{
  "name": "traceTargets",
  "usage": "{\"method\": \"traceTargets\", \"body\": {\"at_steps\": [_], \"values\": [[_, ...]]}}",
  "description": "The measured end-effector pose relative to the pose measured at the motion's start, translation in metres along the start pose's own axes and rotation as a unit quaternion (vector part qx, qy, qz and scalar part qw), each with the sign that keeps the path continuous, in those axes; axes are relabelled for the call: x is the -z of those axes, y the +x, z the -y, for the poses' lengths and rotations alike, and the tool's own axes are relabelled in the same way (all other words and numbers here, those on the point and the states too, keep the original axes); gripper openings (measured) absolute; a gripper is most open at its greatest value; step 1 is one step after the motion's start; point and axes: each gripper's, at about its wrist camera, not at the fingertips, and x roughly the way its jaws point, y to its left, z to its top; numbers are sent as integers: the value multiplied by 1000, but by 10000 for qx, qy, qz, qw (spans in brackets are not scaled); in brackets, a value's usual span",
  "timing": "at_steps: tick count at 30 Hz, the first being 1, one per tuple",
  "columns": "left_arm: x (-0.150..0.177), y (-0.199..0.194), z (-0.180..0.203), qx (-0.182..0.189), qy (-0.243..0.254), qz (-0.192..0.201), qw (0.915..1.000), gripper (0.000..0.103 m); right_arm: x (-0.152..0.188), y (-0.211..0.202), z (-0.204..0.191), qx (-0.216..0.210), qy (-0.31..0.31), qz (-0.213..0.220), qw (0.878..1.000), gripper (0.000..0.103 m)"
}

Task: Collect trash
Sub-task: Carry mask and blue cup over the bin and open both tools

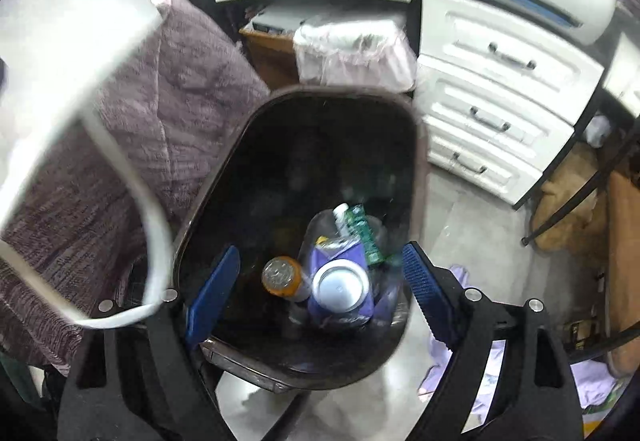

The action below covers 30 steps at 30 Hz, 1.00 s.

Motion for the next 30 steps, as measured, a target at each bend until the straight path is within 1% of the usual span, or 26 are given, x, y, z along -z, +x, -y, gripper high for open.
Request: {"method": "traceTargets", "body": {"at_steps": [2, 5, 9, 16, 21, 24, 26, 27, 28, 29, 30], "values": [[2, 6, 5, 9, 67, -71, 10000, 27, -5, -12, 2, 149, -54, 146, 9998, 83], [4, 16, 10, 33, 122, -174, 9998, 27, -9, -31, 11, 506, -121, 376, 9979, 85], [7, 30, 20, 34, 243, -305, 9992, 27, -11, -53, 33, 756, 75, 572, 9955, 86], [15, 62, 37, -58, 549, -618, 9966, 27, -13, -83, 66, 965, 536, 854, 9902, 86], [22, 81, 42, -121, 662, -831, 9943, 27, -16, -94, 70, 954, 629, 995, 9885, 86], [25, 91, 45, -154, 721, -915, 9931, 28, -16, -96, 69, 900, 633, 999, 9889, 86], [26, 97, 45, -166, 761, -969, 9922, 38, -15, -94, 68, 847, 657, 980, 9894, 86], [26, 99, 46, -196, 788, -997, 9917, 40, -15, -94, 67, 832, 661, 974, 9896, 86], [27, 100, 46, -212, 801, -1010, 9914, 48, -15, -93, 66, 825, 667, 962, 9897, 86], [28, 100, 45, -220, 804, -1022, 9913, 62, -15, -93, 67, 816, 668, 950, 9899, 86], [27, 100, 45, -219, 796, -1020, 9914, 69, -16, -93, 67, 810, 677, 945, 9899, 86]]}}
